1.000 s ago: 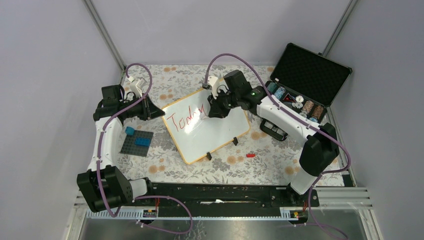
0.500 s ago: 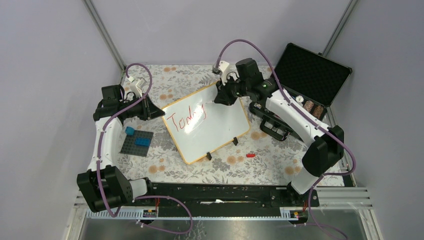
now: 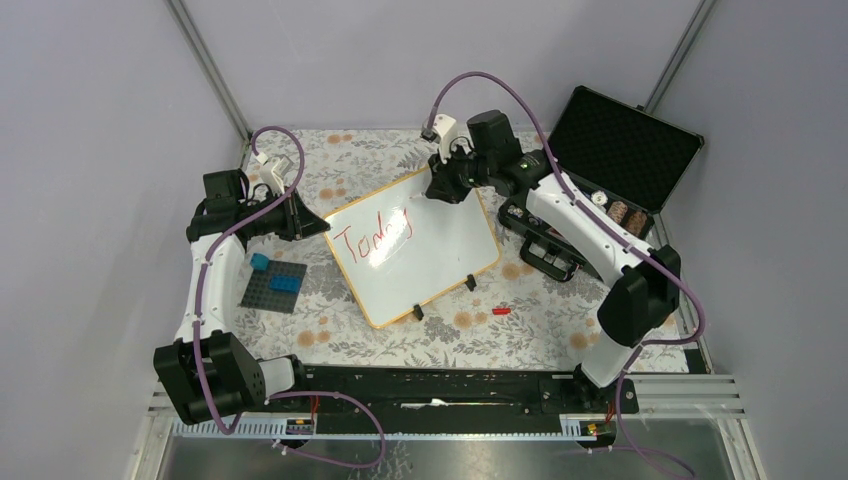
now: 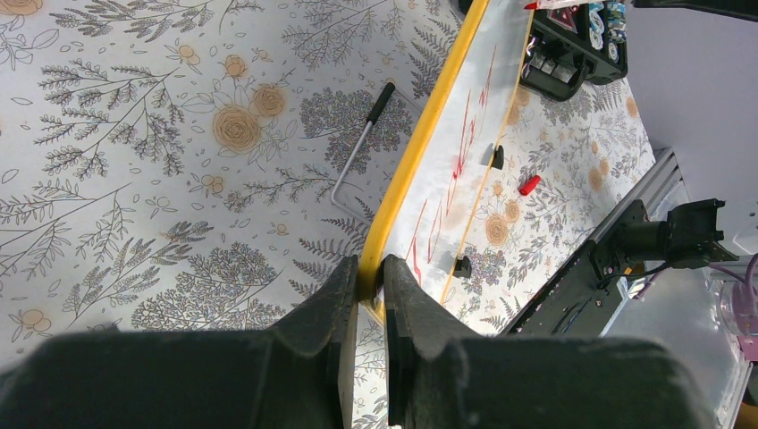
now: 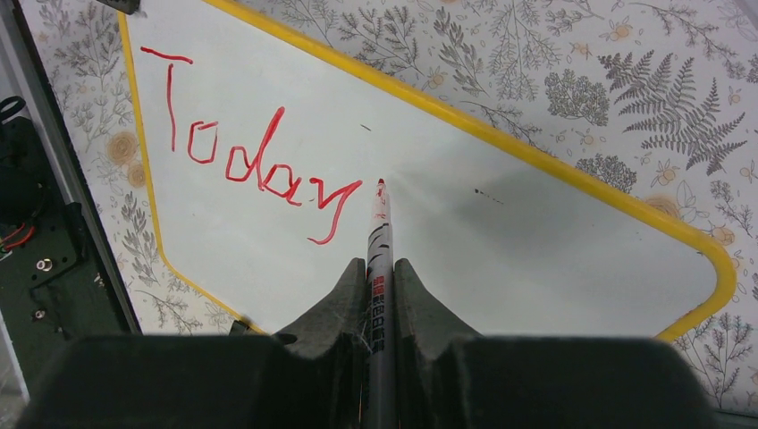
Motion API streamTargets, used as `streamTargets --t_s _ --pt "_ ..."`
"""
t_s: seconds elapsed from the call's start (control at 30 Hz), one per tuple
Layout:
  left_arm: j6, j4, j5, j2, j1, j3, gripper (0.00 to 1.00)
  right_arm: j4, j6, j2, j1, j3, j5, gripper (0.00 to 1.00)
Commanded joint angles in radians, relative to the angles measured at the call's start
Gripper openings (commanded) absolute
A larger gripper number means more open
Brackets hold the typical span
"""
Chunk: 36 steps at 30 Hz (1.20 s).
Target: Write a sentence on the whiteboard
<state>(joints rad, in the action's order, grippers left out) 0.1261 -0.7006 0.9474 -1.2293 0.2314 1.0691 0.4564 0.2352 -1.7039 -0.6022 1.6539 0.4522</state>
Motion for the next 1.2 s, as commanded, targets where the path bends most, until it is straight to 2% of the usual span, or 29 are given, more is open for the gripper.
streamTargets --t_s 0.0,0.53,1.17 --pt "0.016 0.021 -0.015 0.022 -0.006 -0.009 0.00 -0.028 -0.002 -0.014 -0.004 0.046 -0.020 0.00" --pt "0.015 0.021 -0.017 0.019 -0.007 -0.009 0.00 -0.026 0.001 -0.026 -0.004 0.000 0.004 0.00" --pt "0.017 0.021 -0.026 0.016 -0.008 -0.010 0.00 0.002 -0.010 0.106 -0.007 -0.089 0.072 0.00"
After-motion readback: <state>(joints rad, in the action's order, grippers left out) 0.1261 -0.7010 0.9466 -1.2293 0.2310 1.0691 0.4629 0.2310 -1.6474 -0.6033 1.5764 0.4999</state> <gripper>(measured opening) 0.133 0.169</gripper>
